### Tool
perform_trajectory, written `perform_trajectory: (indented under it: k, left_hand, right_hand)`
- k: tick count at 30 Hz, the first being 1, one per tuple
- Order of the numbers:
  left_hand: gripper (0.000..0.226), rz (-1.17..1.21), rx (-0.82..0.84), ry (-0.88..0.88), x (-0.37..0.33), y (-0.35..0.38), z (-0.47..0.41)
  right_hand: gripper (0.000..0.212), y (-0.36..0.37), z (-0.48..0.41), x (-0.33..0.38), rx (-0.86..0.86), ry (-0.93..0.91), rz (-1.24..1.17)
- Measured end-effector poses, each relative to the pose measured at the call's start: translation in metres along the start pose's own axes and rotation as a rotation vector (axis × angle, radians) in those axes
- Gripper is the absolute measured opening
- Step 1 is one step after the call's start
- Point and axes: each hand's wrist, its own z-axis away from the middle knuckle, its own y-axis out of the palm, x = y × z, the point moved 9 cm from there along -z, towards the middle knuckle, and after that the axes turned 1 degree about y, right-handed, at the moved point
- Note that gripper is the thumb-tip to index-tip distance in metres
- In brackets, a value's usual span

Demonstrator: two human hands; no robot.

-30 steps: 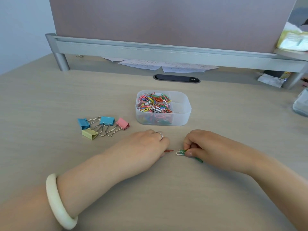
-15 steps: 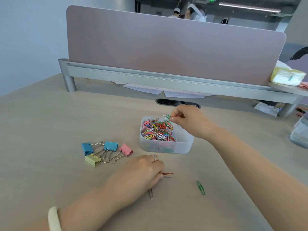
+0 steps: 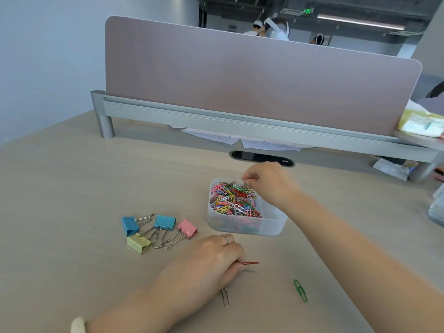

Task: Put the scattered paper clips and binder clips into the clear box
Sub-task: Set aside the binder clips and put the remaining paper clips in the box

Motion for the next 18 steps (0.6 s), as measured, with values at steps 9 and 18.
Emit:
perform_trajectory:
  k: [9,18]
  left_hand:
    - [0.015,-0.121,-0.068,0.039,-0.002,-0.004,0.004]
    - [0.016,-0.164,-0.104,0.055,-0.004,-0.008,0.004]
  right_hand:
    - [0.036,0.029,0.018,0.035,0.151,-0.311,0.068]
    - [0.046,0.003,0.025,0.016,0.100,-0.234,-0.005]
